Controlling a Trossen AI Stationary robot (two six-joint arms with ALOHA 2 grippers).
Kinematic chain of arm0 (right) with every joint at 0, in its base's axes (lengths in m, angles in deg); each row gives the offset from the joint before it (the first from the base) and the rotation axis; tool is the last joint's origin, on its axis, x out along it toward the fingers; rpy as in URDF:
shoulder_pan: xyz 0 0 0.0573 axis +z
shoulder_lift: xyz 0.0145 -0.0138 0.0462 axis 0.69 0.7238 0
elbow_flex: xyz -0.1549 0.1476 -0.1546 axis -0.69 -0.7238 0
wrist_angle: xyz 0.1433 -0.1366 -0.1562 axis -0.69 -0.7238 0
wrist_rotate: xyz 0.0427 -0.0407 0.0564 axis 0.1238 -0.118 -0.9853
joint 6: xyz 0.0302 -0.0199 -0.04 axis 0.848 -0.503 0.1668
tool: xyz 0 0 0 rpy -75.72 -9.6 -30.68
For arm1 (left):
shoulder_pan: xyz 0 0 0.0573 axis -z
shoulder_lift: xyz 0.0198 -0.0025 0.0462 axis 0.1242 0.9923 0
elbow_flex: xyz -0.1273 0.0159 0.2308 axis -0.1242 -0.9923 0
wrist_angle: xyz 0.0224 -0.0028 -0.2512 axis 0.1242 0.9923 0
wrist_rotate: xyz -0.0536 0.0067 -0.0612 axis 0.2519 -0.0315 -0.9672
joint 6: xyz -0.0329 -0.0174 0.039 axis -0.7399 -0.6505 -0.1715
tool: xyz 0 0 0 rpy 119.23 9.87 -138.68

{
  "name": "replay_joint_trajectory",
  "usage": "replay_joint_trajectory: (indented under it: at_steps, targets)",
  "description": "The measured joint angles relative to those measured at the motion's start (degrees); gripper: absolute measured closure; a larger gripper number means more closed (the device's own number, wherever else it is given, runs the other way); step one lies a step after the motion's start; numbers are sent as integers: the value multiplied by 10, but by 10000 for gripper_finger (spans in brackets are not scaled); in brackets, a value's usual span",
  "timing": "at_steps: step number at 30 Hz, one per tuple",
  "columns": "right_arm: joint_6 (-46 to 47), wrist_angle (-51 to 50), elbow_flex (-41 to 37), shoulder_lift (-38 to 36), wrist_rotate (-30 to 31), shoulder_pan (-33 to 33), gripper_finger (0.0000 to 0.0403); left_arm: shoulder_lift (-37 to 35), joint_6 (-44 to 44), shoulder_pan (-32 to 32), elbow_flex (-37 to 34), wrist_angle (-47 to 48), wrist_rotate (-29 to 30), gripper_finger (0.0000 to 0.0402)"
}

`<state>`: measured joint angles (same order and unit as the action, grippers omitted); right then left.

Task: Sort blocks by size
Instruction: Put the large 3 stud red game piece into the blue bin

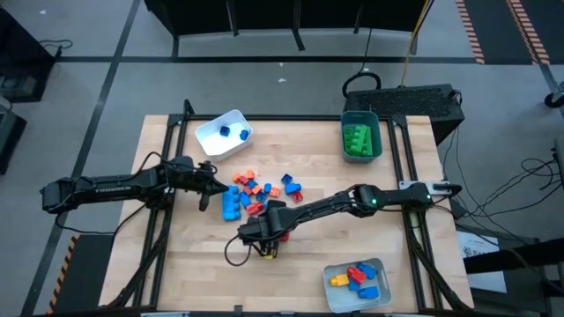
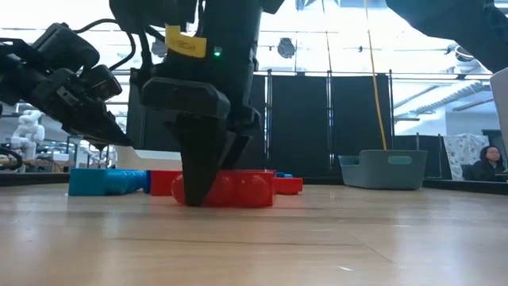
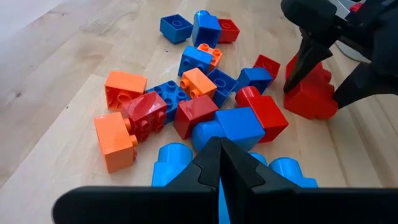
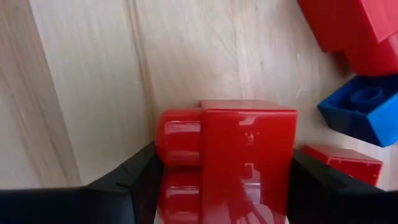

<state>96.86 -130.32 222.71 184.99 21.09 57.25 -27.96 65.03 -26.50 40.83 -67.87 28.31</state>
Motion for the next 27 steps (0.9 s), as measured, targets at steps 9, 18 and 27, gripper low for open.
replay_joint_trajectory:
  at_steps: [9,18,27]
  targets:
    - [-1,-2,2,-6,-7,0,169,0,-3,0,0,3,0,391]
    - [-3,-29,1,-89,16,0,169,0,-4,0,0,3,0,391]
    - [7,-221,-3,-188,146,-11,169,0,-5,0,0,4,0,391]
